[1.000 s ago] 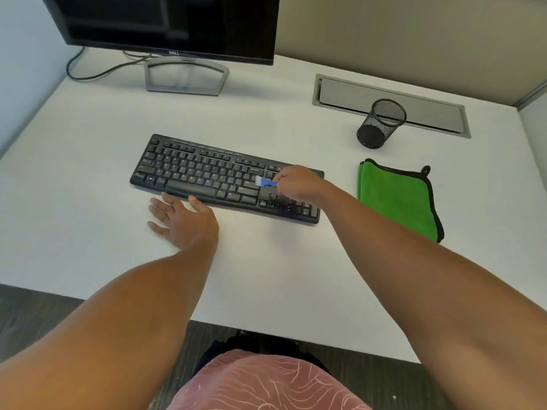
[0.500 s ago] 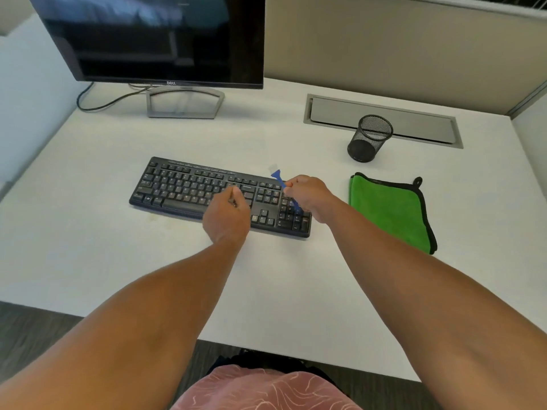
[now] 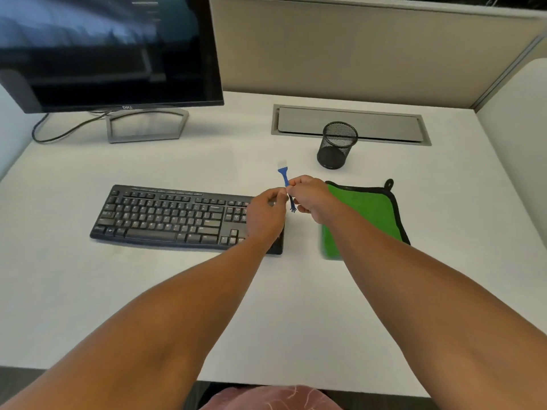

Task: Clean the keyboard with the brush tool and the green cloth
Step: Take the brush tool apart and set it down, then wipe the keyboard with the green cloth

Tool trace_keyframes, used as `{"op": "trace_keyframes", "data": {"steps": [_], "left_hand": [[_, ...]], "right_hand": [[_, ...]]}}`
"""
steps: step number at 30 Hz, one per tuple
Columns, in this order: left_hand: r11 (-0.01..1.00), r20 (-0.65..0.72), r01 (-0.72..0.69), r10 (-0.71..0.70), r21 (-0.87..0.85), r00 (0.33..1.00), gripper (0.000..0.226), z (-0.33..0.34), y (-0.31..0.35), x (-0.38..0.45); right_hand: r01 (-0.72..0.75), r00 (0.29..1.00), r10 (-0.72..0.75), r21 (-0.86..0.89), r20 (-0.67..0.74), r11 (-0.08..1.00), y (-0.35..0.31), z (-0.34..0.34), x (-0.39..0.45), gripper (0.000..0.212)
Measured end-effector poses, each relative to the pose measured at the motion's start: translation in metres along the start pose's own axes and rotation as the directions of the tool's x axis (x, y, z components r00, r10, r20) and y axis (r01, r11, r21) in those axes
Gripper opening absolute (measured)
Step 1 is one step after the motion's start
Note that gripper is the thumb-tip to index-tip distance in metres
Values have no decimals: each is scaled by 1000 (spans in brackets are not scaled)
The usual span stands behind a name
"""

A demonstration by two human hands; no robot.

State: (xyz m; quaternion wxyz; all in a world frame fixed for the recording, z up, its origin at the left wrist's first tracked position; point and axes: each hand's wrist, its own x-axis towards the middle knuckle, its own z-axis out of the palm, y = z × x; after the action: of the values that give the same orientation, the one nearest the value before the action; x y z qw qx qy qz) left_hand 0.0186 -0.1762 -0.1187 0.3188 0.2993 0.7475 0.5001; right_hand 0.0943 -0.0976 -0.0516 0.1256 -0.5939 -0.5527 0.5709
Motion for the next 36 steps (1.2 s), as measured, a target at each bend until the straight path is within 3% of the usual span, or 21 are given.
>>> {"op": "trace_keyframes", "data": {"steps": [11,16,23,25,27,31,33,36], "left_hand": [[996,45,0,4,-84,999,18,35,8,34],[995,128,96,-90,-42,988,22,45,8,49],[966,192,177,-213,189,958,26,60,15,59],[946,185,202,-252,254,950,25,63,17,61],[924,174,214,-278,317,945,23,65,17,62],[871,167,231,-330,433,929,25,68,17,66],[843,154,237,-348,483,925,14,69,20,65],[846,110,236,-324,479,940,9,70,27,60]], "right_hand": [[-19,998,26,119,-58,993,5,-27,42,13],[-46,995,52,63,-83,997,12,-29,63,15],[-87,989,96,89,-110,992,29,-30,84,17],[-173,968,192,128,-159,977,35,-26,89,27],[-96,974,58,-166,-217,982,48,-21,92,33],[-71,989,42,-216,-139,974,38,-26,91,30],[-46,989,3,-295,-146,954,34,-28,84,31],[-4,954,-100,-349,-282,937,31,-40,75,10]]}}
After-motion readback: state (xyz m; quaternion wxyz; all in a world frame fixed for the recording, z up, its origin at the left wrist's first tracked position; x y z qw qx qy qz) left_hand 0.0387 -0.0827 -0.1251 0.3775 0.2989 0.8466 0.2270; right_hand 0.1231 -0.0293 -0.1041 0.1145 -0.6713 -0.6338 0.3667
